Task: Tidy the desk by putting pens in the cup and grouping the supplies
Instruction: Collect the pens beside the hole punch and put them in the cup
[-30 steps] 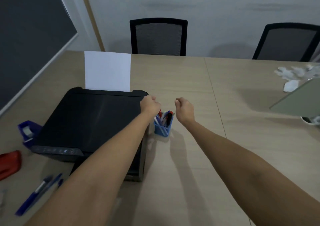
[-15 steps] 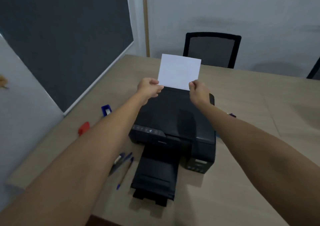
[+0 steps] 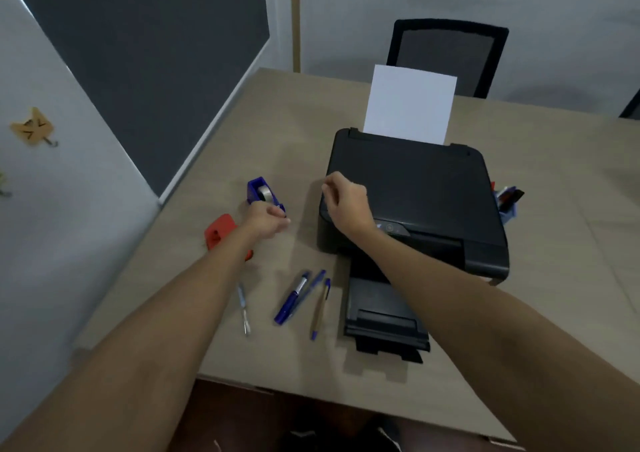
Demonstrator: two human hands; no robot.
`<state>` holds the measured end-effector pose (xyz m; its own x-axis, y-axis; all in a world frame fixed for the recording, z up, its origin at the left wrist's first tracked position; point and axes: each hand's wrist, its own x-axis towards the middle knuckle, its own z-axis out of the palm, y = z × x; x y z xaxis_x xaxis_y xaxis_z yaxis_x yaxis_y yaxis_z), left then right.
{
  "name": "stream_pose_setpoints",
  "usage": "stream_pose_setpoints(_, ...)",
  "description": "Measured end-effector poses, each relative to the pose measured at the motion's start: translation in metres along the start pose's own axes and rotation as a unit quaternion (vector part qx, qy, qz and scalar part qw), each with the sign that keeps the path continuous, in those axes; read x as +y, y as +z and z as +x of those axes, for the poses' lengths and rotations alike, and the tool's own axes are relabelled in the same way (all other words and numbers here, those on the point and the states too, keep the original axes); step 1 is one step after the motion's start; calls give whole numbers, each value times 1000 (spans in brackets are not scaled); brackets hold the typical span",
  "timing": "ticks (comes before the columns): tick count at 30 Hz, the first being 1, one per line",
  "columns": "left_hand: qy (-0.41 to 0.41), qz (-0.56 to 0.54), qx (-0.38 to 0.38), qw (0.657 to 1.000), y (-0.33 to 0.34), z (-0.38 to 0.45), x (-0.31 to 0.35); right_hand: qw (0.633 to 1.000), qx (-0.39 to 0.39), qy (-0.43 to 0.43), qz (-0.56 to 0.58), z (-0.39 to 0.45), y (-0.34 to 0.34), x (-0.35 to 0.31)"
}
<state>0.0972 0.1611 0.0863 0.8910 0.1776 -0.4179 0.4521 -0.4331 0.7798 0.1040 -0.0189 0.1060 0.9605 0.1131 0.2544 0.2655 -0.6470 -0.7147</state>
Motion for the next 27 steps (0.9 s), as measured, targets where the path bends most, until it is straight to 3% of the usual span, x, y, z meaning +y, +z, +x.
stream_pose_setpoints(5, -31, 99, -88, 991, 34, -4, -70, 996, -74, 13, -45, -50, 34, 20)
stream_pose_setpoints(13, 23, 228, -120, 966, 72, -12, -124, 957, -165, 209, -111, -90, 64, 52)
stream_pose_setpoints(16, 49, 268, -84, 959, 74, -11, -133, 929, -199, 277, -142, -94, 78, 50)
stream_pose_setpoints(21, 36, 214, -35, 975, 77, -8, -137, 885, -248, 357, -170, -104, 101, 46)
stream_pose_setpoints(27, 37, 193, -83, 977, 88, -12, -134, 869, -241, 403, -156, -109, 113, 48)
